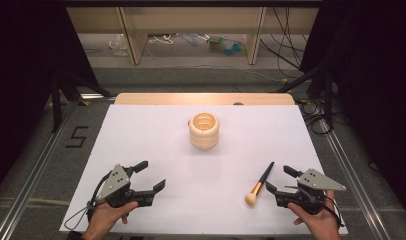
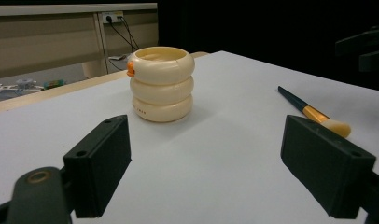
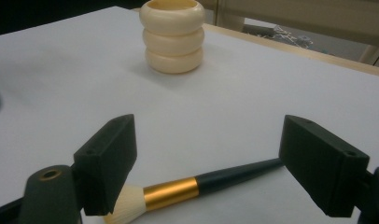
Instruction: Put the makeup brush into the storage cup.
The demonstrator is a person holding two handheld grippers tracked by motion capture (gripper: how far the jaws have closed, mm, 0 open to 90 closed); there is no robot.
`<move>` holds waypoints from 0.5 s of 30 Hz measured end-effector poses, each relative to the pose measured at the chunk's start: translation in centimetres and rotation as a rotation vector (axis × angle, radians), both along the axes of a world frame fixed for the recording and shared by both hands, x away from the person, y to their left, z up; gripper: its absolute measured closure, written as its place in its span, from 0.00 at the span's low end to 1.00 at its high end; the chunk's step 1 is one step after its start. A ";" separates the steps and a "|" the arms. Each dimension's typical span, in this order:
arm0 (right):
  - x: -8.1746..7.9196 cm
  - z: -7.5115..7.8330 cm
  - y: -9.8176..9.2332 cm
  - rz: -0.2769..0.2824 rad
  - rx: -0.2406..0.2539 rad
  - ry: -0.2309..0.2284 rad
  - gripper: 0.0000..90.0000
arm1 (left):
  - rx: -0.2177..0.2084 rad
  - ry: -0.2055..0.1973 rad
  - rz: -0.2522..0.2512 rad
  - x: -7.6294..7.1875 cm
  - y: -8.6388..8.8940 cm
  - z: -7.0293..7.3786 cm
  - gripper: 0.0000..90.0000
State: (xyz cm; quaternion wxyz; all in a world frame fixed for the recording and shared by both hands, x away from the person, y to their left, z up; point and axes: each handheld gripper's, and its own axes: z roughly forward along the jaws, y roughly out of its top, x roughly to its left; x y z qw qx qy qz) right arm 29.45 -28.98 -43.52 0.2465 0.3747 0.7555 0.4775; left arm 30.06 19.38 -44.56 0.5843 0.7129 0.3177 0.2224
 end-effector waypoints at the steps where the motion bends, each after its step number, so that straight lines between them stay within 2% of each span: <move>1: 0.0 0.0 0.0 0.000 0.002 0.000 0.23 | 0.001 -0.001 0.000 0.0 0.0 0.0 0.18; 11: 0.0 0.0 0.0 0.004 0.003 0.003 0.23 | -0.006 -0.005 -0.008 0.1 -0.1 -0.1 0.18; 14: 0.1 0.0 0.0 0.005 0.003 -0.011 0.23 | -0.006 -0.005 -0.009 0.0 -0.1 -0.1 0.18; 15: 0.1 0.0 -0.1 0.008 0.000 -0.005 0.23 | 0.002 -0.001 -0.005 0.0 0.0 0.0 0.18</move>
